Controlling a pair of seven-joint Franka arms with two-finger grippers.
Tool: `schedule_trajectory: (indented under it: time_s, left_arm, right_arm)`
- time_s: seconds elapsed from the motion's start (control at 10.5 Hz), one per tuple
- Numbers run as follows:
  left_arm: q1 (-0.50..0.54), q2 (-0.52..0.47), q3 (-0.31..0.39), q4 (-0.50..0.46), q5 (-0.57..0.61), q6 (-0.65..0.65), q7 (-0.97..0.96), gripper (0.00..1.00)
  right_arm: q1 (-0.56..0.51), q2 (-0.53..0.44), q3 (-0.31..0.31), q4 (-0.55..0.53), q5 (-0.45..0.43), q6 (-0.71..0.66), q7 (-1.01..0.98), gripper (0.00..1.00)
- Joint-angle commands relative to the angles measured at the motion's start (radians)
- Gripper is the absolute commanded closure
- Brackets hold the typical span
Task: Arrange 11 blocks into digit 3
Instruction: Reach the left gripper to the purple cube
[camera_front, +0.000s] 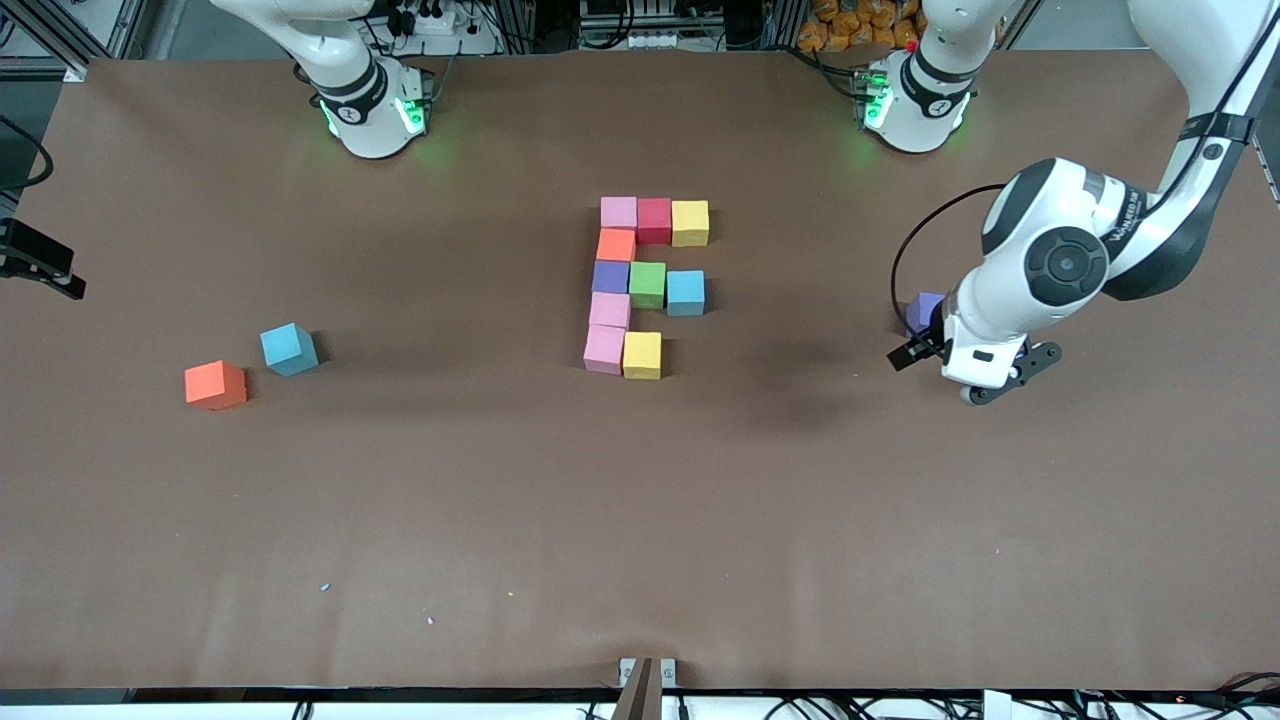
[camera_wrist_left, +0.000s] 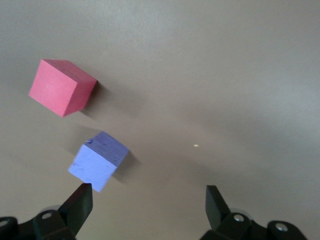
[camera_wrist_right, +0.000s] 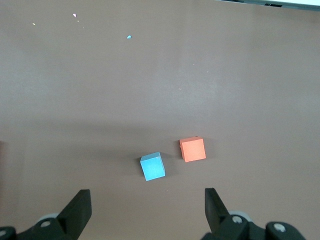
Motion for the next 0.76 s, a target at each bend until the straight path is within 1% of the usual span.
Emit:
schedule_trajectory:
  time_s: [0.0, 0.1, 0.19, 0.38, 0.48, 0.57, 0.67]
  left_arm:
    - [0.131, -0.037, -0.064, -0.114, -0.016, 0.052, 0.166, 0.0]
    - [0.203, -0.037, -0.099, -0.159, -0.013, 0.087, 0.244, 0.0]
    - [0.244, -0.036, -0.109, -0.185, -0.008, 0.106, 0.298, 0.0]
    - [0.258, -0.031, -0.107, -0.22, 0.012, 0.111, 0.344, 0.0]
    - [0.287, -0.022, -0.107, -0.252, 0.019, 0.146, 0.361, 0.0]
    - [0.303, -0.019, -0.106, -0.28, 0.019, 0.201, 0.411, 0.0]
    - [0.315, -0.008, -0.101, -0.296, 0.019, 0.227, 0.454, 0.0]
  right_arm:
    - [-0.019, 0.004, 0.014, 0.015, 0.013, -0.009, 0.008, 0.0]
    - [-0.019, 0.004, 0.014, 0.015, 0.014, -0.009, 0.007, 0.0]
    - [-0.019, 0.004, 0.014, 0.015, 0.013, -0.009, 0.008, 0.0]
    - [-0.019, 0.004, 0.014, 0.015, 0.013, -0.009, 0.008, 0.0]
    - [-0.019, 0.004, 0.014, 0.015, 0.014, -0.009, 0.008, 0.0]
    - [-0.019, 0.004, 0.014, 0.015, 0.014, -0.009, 0.007, 0.0]
    - [-0.019, 0.004, 0.014, 0.015, 0.013, -0.009, 0.008, 0.0]
